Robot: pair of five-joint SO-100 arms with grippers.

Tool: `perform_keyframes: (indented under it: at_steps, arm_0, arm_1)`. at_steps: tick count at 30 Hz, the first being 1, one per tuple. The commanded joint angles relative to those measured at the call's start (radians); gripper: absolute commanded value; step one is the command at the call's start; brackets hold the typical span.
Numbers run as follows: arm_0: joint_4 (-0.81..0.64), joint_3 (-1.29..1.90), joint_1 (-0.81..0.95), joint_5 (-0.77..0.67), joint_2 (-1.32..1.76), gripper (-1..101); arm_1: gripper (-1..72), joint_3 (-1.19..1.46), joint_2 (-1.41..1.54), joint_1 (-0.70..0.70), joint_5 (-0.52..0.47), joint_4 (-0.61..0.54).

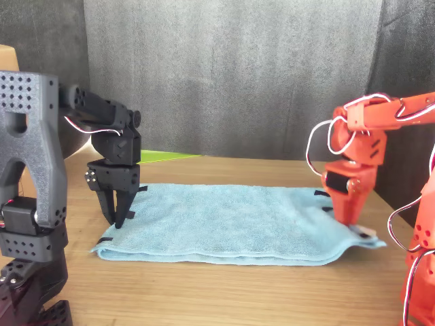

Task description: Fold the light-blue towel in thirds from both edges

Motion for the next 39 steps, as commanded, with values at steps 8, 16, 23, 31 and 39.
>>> perform_keyframes:
  at_steps: [8,16,23,31,39]
  arm_0:
    - [-0.012,0.017,-0.003,0.003,0.025,0]
    - [-0.017,0.020,-0.006,0.000,0.028,0]
    - [-0.020,0.021,-0.008,0.000,0.031,0]
    - [-0.023,0.023,-0.008,0.005,0.032,0]
    - [-0.025,0.025,-0.008,0.006,0.034,0]
  arm_1:
    - [0.1,-0.166,0.063,0.121,0.015,0.120]
    - [0.1,-0.380,-0.021,0.236,0.040,0.227]
    - [0.1,-0.634,-0.219,0.313,0.069,0.313]
    - [0.1,-0.894,-0.431,0.400,0.066,0.367]
    - [0.1,-1.062,-0.577,0.453,0.052,0.367]
